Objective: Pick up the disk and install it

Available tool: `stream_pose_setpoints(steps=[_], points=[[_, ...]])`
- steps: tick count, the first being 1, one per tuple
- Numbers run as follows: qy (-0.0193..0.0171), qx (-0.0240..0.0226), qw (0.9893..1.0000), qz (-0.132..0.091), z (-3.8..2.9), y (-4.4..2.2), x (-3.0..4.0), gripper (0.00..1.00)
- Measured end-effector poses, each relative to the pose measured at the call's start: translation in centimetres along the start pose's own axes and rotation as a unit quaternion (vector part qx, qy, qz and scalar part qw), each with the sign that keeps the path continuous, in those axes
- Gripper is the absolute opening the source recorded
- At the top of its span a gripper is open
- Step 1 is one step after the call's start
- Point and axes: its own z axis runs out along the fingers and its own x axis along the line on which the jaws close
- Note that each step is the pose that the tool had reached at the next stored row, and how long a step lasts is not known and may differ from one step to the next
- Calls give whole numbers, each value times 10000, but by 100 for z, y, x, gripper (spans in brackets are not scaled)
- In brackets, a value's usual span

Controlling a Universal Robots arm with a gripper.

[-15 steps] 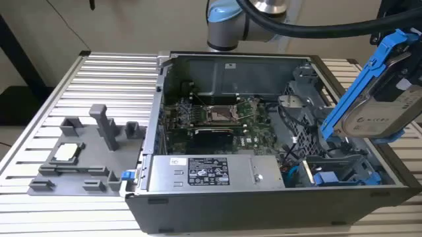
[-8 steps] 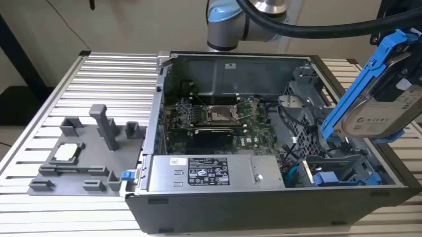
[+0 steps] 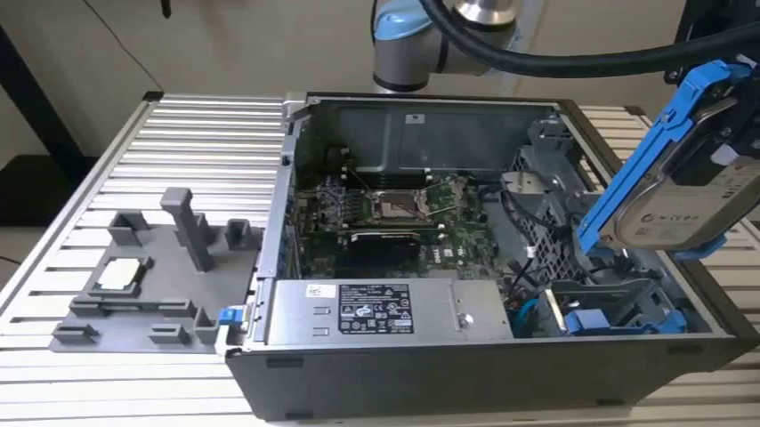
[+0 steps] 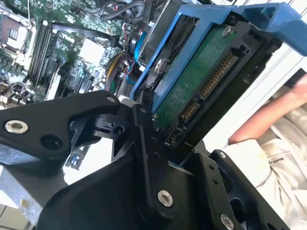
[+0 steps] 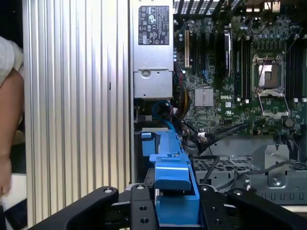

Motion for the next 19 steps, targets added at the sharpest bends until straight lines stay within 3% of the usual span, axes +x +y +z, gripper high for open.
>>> stream_pose_setpoints(steps=[19], points=[[3,2,10000,-78,275,-34,-2,33]])
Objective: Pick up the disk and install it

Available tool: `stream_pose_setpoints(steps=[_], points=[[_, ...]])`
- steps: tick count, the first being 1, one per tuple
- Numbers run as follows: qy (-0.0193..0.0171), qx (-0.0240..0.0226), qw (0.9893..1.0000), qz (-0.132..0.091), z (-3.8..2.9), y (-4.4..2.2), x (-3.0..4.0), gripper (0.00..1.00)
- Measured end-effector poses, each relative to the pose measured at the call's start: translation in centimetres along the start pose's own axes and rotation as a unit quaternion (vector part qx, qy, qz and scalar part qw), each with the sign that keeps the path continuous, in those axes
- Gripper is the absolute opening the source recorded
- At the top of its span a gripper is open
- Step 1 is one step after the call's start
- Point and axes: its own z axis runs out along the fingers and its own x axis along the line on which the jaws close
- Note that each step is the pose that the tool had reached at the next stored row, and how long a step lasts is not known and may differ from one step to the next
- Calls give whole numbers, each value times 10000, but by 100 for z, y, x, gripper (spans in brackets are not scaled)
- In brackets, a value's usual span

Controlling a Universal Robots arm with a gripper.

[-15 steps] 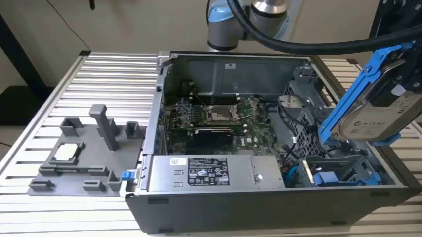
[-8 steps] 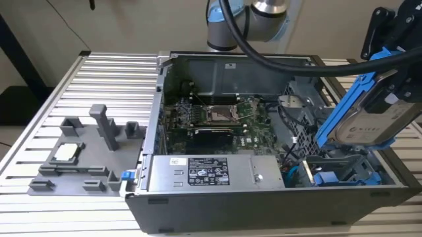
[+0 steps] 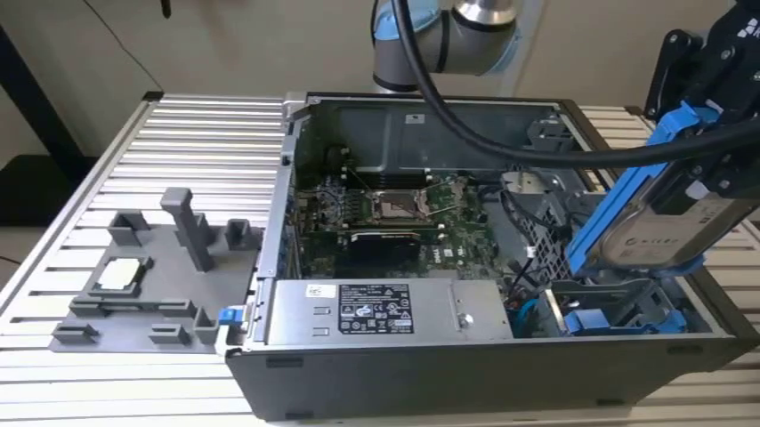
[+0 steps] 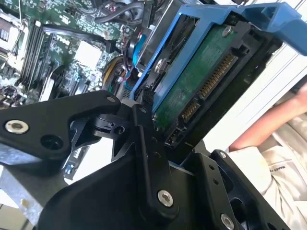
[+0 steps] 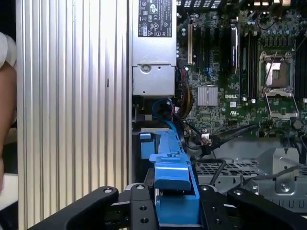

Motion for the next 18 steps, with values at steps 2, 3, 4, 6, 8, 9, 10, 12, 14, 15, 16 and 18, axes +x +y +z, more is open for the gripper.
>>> stream_pose_setpoints(steps=[2,3,4,6,8,9,10,12,14,15,16,18], points=[[1,1,10000,-17,24,-8,0,33],[1,1,10000,-25,36,-13,0,33],[2,2,10000,-33,47,-18,0,33],[2,3,10000,-49,70,-26,0,33],[3,4,10000,-65,90,-34,0,33],[4,4,10000,-74,100,-38,0,33],[4,4,10000,-82,111,-42,-1,33],[3,5,10000,-90,135,-45,0,33],[0,5,10000,-96,158,-47,1,33],[0,5,10000,-99,166,-49,1,33],[0,5,9999,-102,174,-50,1,33],[-1,5,9999,-109,188,-53,2,33]])
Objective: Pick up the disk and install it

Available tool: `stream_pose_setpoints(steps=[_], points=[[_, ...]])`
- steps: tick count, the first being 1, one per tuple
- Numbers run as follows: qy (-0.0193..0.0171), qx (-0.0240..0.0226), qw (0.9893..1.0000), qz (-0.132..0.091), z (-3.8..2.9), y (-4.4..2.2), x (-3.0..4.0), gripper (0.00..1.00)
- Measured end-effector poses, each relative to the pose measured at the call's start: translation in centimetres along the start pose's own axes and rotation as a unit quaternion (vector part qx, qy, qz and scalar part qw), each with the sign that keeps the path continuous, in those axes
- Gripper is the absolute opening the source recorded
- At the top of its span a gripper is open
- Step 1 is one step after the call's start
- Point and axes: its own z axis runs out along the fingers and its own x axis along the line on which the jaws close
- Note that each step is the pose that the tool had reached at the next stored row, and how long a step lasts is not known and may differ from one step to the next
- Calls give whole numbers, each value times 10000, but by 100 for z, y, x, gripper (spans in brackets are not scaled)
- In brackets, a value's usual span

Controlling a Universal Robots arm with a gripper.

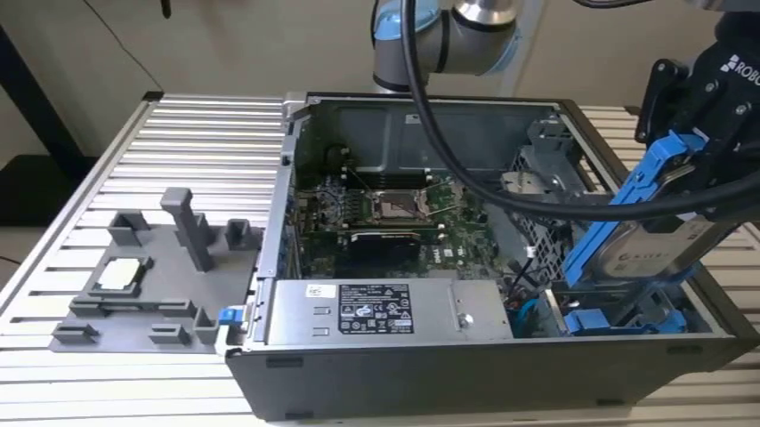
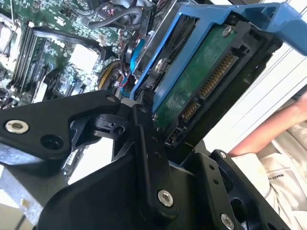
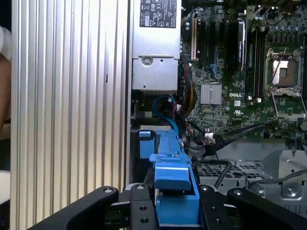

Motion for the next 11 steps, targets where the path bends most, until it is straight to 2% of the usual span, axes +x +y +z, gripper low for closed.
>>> stream_pose_setpoints(steps=[5,11], points=[[-5,0,10000,-19,52,-9,1,33],[-5,0,10000,-25,158,-20,5,33]])
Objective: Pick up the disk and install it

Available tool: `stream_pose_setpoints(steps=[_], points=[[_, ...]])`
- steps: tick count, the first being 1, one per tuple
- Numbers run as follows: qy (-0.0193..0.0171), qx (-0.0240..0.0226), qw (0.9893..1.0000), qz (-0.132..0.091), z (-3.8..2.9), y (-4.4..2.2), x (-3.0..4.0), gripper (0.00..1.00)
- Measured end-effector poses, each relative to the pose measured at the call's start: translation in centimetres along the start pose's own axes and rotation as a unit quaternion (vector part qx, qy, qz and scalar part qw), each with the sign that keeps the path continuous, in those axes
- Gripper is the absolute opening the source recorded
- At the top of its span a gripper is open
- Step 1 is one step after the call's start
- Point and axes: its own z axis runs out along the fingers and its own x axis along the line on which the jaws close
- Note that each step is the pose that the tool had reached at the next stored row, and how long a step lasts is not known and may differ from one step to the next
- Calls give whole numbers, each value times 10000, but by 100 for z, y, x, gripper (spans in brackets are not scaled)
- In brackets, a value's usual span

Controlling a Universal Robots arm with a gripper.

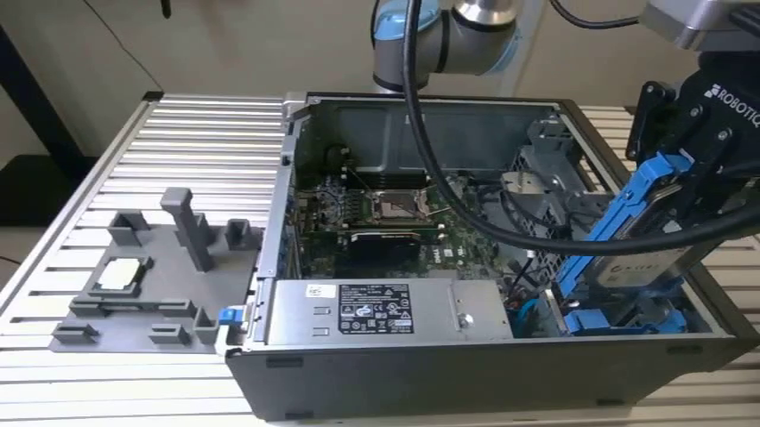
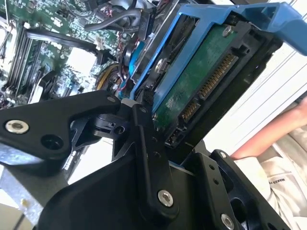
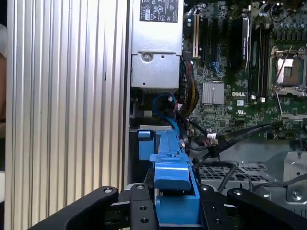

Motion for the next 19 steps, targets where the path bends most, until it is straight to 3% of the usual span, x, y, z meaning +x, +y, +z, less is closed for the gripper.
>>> stream_pose_setpoints(steps=[19], points=[[-16,0,10000,21,306,-49,27,33]])
